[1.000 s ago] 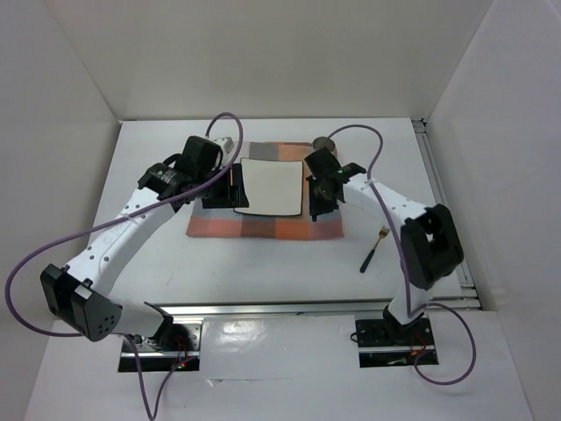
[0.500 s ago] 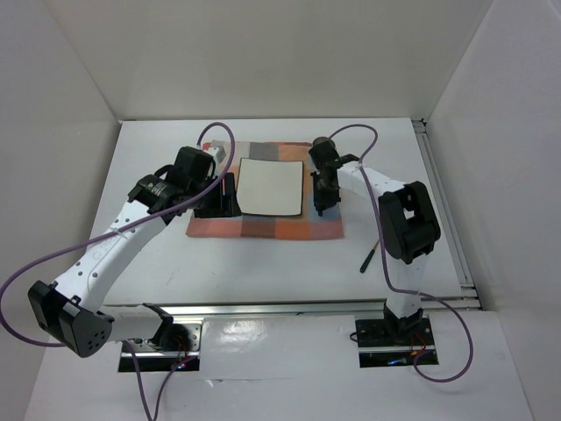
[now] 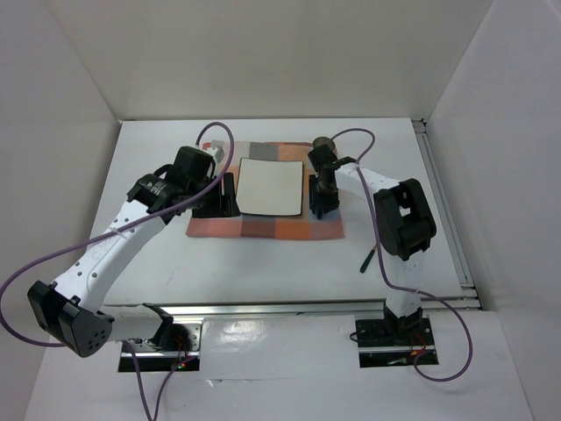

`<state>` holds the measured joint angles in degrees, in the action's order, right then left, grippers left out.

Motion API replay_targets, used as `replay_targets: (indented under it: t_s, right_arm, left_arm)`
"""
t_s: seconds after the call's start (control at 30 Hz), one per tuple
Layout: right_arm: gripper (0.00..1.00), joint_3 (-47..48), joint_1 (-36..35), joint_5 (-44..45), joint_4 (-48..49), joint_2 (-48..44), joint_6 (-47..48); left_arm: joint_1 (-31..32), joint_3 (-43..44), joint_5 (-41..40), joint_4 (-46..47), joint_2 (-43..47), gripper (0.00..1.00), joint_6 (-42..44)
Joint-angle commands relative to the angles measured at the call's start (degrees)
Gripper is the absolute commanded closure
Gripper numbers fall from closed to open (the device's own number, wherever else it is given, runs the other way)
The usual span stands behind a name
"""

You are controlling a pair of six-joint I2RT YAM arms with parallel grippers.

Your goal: Set the dinner table for one person

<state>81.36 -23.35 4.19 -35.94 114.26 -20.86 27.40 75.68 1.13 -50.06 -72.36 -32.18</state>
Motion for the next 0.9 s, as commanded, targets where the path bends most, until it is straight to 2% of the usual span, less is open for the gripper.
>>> replay_targets:
  t_s: [0.0,0.03,0.1,0.3,0.37,0.4,0.53,0.63,0.77,0.87]
  right_arm:
    - [0.51,-0.2,0.3,1.0,1.7,-2.0,-0.3]
    - [0.48,-0.2,0.3,1.0,1.1,-2.0,-0.3]
    - [0.44,-0.2,0.3,1.0,1.1,-4.3,-0.3]
    - [0.44,1.2,0.3,2.7,-2.2,-13.3,-2.5]
    - [0.44,1.2,1.3,5.3,-5.9,-17.5,-4.6]
    - [0.43,0.2,2.1,6.2,-7.8,-18.9,-8.8]
    - [0.42,-14.5,11.7,3.2,-9.2,-29.3,-14.0]
    - [0.33,-23.0,16.2,-1.3,-9.1,-36.3,-17.3]
    - [0.33,-29.9,18.5,-0.7,-12.9,-40.2,-25.4]
    - [0.36,-35.9,20.2,-2.9,-10.5,-41.6,-27.8]
  left_arm:
    - [-0.4,4.0,-1.2,0.0,-0.6,0.28,-1.0]
    - [-0.4,4.0,-1.2,0.0,-0.6,0.22,-0.3]
    - [-0.4,5.4,-1.2,-0.6,-1.1,0.20,0.4]
    - [-0.4,5.4,0.1,-0.6,-1.1,0.20,0.9]
    - [-0.4,5.4,0.1,-0.6,-1.1,0.20,0.9]
    - [-0.4,5.4,0.1,-0.6,-1.1,0.20,1.5]
    - [-0.9,4.9,-0.4,-0.6,-1.1,0.20,1.5]
    - [-0.9,4.9,1.2,0.0,-1.7,0.20,1.5]
    - [-0.9,6.1,2.3,0.0,-3.0,0.20,2.7]
    - [-0.9,6.1,2.9,0.0,-4.2,0.20,3.3]
